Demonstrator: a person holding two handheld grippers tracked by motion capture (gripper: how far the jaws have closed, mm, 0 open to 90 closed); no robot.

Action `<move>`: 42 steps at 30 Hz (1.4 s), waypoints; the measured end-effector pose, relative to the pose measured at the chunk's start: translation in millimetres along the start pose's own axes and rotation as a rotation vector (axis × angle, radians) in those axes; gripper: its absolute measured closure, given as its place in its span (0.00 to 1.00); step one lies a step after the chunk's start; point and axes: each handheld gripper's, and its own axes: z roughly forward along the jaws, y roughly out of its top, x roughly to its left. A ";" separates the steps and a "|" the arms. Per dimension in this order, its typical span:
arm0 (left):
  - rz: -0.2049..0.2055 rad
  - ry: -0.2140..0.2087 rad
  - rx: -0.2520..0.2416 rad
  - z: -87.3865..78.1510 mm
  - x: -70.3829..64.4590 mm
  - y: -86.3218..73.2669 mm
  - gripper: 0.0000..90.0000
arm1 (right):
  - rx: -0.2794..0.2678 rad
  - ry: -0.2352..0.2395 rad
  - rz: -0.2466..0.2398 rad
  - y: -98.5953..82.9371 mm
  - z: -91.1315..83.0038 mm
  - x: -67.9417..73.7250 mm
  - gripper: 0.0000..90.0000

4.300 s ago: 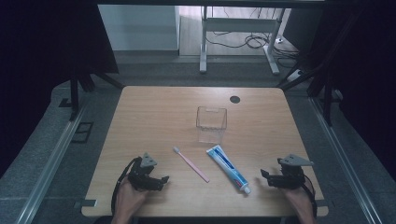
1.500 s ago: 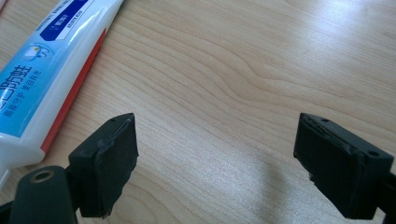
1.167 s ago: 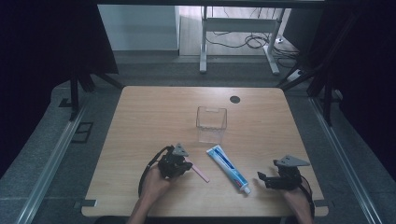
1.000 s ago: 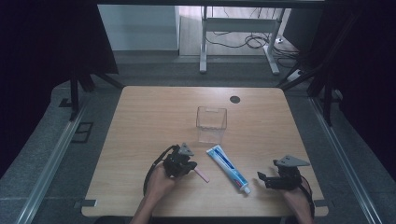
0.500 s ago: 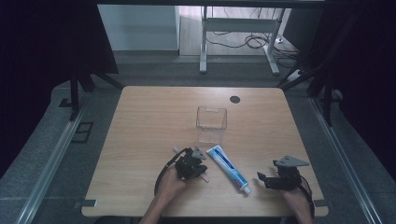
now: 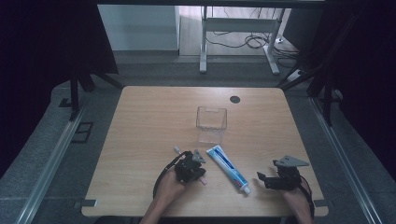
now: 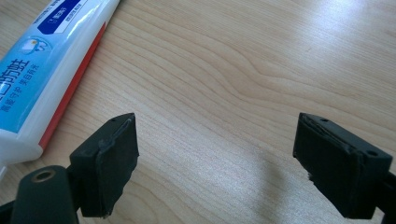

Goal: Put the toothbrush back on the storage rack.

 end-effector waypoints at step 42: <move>-0.098 0.092 0.039 -51.3 31.7 -59.5 0.98 | 0.017 0.001 -0.001 -0.9 3.1 0.4 0.16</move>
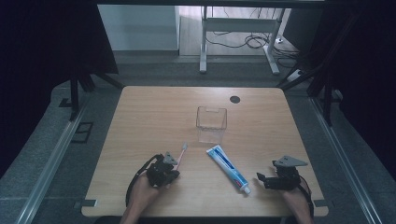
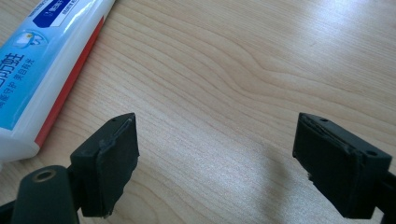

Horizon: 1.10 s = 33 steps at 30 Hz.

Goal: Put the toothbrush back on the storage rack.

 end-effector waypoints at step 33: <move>-0.014 0.033 0.015 -16.0 28.0 -8.8 0.96 | 0.006 0.005 0.000 -0.5 0.8 -0.1 0.16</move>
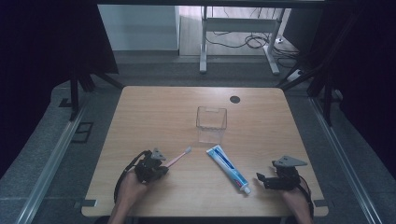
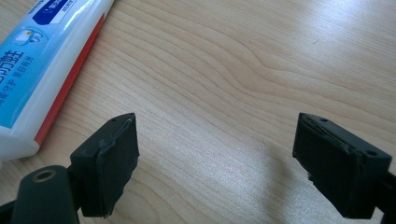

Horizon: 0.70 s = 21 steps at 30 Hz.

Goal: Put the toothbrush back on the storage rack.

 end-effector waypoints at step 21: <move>0.045 -0.001 0.174 4.7 17.3 40.6 0.82 | 0.001 0.003 0.004 0.0 0.1 0.3 0.16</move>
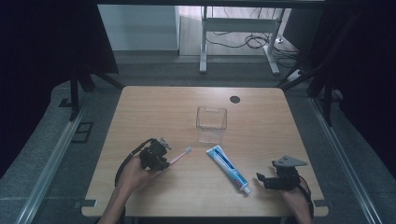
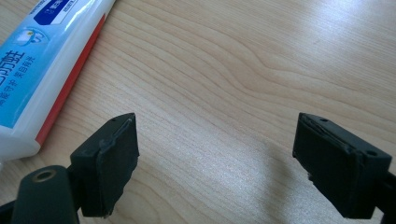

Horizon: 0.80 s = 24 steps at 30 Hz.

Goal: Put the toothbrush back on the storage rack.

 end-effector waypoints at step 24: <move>0.041 -0.013 0.189 20.1 2.4 34.8 0.83 | 0.002 0.002 -0.004 0.1 0.2 -0.1 0.16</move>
